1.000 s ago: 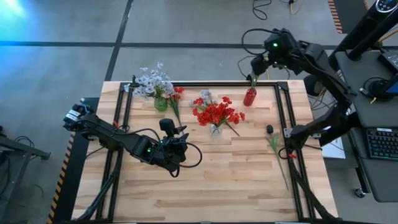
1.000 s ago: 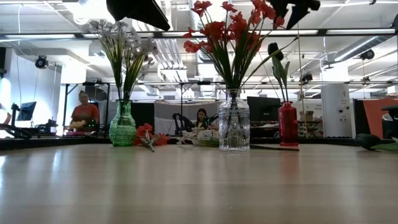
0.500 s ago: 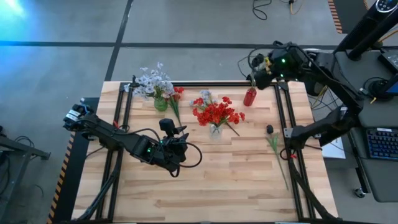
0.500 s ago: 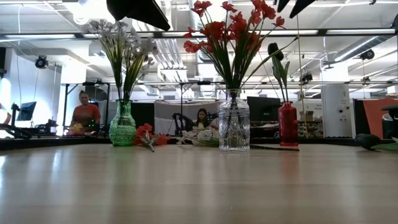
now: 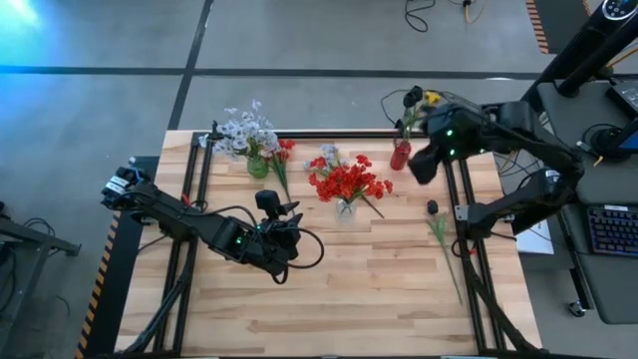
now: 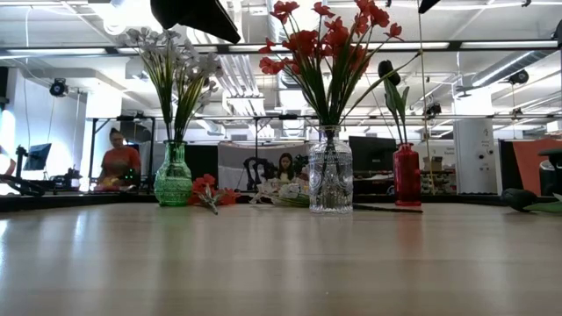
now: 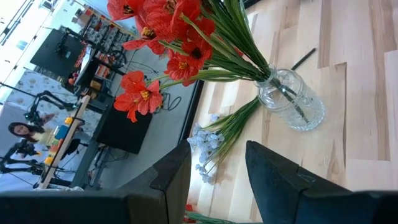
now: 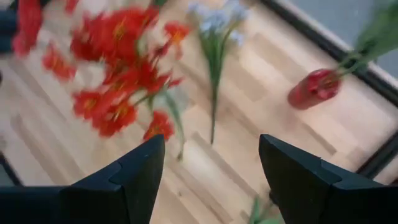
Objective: Sort flowers into vase by color
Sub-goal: Put the white flower into the green vase
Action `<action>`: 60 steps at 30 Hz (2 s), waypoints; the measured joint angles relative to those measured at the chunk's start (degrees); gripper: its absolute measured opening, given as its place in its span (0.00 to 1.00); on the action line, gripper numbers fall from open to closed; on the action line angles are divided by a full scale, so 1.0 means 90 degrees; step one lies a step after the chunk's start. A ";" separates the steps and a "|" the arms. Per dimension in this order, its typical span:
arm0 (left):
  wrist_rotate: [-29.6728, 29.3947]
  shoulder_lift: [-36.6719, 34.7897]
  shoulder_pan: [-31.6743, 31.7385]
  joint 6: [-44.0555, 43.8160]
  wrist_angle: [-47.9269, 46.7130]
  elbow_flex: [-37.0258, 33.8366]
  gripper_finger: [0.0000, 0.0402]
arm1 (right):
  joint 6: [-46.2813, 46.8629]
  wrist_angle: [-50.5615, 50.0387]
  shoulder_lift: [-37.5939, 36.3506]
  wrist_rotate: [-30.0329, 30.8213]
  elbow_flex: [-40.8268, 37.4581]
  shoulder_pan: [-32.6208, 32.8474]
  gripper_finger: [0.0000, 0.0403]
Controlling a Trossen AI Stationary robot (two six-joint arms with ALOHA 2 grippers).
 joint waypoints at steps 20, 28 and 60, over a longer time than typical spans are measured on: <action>-0.0007 -0.0007 -0.0044 -0.0073 -0.0005 -0.0001 0.34 | -0.0163 0.2342 -0.1156 0.0693 -0.4677 0.1465 0.60; -0.0411 -0.0305 -0.0531 -0.0068 -0.0029 -0.0001 0.34 | -0.0197 0.3953 -0.1066 0.0750 -0.6363 0.1959 0.60; 0.0797 -0.3161 -0.0901 0.2699 0.6650 -0.3310 0.34 | 0.3024 0.2740 -0.1147 -0.0102 -0.6741 0.2361 0.58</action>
